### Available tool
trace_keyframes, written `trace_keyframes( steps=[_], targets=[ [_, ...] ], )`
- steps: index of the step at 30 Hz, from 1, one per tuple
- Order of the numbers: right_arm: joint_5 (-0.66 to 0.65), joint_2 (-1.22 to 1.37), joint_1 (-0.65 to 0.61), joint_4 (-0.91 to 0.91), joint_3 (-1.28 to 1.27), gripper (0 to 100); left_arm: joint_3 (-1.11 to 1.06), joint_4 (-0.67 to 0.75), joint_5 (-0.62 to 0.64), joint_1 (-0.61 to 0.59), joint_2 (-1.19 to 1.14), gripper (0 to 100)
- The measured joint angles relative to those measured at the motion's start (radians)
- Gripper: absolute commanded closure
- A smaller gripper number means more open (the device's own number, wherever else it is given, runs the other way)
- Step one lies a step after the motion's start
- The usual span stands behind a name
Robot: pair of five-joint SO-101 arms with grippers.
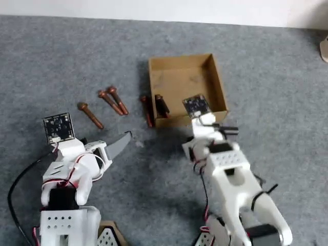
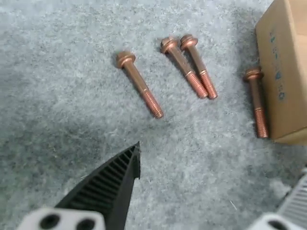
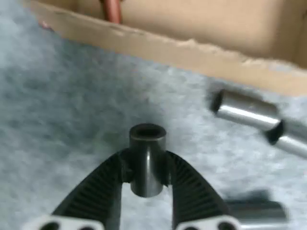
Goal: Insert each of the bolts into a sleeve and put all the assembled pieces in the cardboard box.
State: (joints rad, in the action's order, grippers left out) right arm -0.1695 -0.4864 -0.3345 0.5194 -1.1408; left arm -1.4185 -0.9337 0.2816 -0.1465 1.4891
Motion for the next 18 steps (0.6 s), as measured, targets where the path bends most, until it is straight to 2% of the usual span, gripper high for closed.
trace_keyframes(
  steps=[3, 9, 18],
  targets=[
    [0.034, -0.063, -0.049, -0.078, -0.118, 99.5, 0.038, -0.031, 0.000, 0.000, 0.000, 55],
    [0.040, -0.169, -0.054, -0.100, -0.212, 99.5, 0.135, -0.097, 0.000, 0.000, -0.023, 55],
    [0.040, -0.276, -0.054, -0.101, -0.275, 99.5, 0.445, -0.132, 0.020, -0.048, -0.512, 55]
  ],
)
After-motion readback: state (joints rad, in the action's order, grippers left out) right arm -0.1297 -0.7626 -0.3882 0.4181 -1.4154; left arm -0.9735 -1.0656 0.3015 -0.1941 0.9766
